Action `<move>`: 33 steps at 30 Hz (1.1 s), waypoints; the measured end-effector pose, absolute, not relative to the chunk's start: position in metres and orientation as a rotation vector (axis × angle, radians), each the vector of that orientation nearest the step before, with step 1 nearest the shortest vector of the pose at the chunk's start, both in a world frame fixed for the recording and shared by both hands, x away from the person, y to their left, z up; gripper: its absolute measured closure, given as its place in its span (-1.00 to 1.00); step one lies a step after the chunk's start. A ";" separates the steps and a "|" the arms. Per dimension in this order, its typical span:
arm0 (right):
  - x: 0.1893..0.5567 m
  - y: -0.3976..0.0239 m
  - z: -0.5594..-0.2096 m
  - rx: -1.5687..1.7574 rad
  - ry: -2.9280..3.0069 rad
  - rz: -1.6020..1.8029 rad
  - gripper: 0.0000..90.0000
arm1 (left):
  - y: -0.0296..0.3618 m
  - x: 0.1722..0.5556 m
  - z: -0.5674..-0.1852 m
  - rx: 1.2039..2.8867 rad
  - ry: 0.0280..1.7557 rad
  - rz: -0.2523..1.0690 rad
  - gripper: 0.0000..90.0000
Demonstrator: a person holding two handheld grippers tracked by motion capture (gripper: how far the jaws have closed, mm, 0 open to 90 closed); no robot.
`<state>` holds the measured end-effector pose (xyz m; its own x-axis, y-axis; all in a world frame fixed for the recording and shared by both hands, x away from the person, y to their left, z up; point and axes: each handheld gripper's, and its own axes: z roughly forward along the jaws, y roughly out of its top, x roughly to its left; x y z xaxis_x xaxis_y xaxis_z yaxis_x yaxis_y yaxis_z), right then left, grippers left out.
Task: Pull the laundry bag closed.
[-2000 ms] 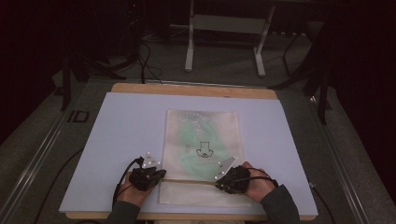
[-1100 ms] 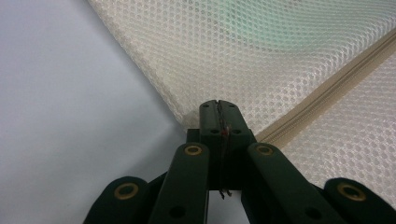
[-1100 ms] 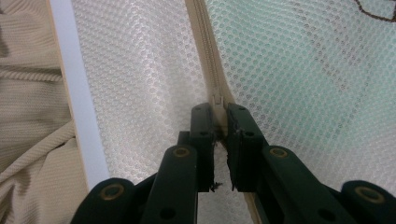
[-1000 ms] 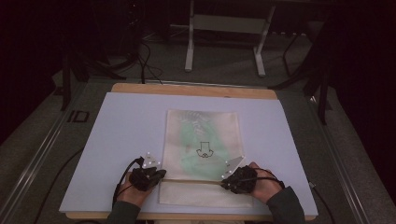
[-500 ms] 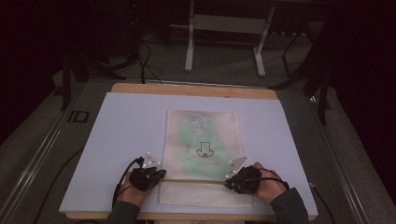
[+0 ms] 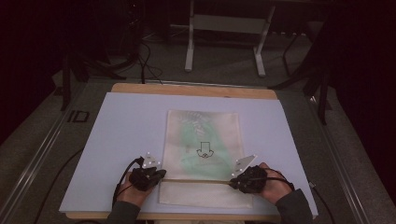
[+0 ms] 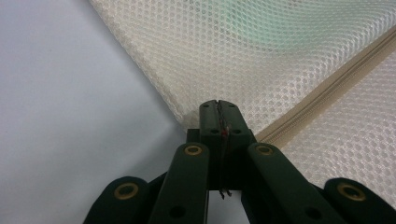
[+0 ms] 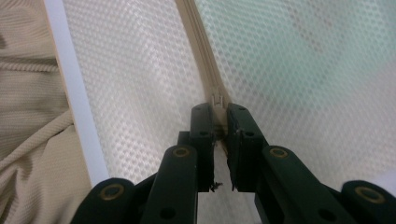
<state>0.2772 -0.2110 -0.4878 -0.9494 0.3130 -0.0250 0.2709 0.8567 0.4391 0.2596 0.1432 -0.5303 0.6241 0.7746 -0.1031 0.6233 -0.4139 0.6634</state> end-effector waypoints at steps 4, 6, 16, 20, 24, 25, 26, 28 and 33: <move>0.277 -0.216 -0.487 0.480 2.931 0.688 0.82 | 0.143 0.260 -0.530 2.167 1.090 0.287 0.98; 0.277 -0.217 -0.487 0.484 2.930 0.683 0.82 | 0.143 0.260 -0.530 2.167 1.090 0.286 0.98; 0.277 -0.226 -0.485 0.511 2.923 0.709 0.82 | 0.143 0.260 -0.530 2.167 1.090 0.287 0.98; 0.277 -0.229 -0.485 0.522 2.924 0.701 0.82 | 0.143 0.260 -0.530 2.166 1.090 0.287 0.98; 0.277 -0.236 -0.486 0.547 2.918 0.673 0.82 | 0.143 0.260 -0.530 2.167 1.090 0.287 0.98; 0.276 -0.238 -0.486 0.557 2.917 0.675 0.82 | 0.143 0.260 -0.530 2.168 1.090 0.287 0.98; 0.276 -0.238 -0.486 0.557 2.917 0.675 0.82 | 0.143 0.260 -0.530 2.168 1.090 0.287 0.98; 0.276 -0.243 -0.488 0.571 2.915 0.674 0.82 | 0.143 0.260 -0.530 2.167 1.090 0.286 0.98; 0.276 -0.248 -0.489 0.597 2.911 0.662 0.82 | 0.143 0.260 -0.530 2.167 1.089 0.286 0.98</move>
<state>0.2759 -0.2481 -0.4888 -0.9187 0.3950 -0.0077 0.3528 0.8289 0.4341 0.2598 0.1434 -0.5302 0.6245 0.7741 -0.1038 0.6234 -0.4140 0.6633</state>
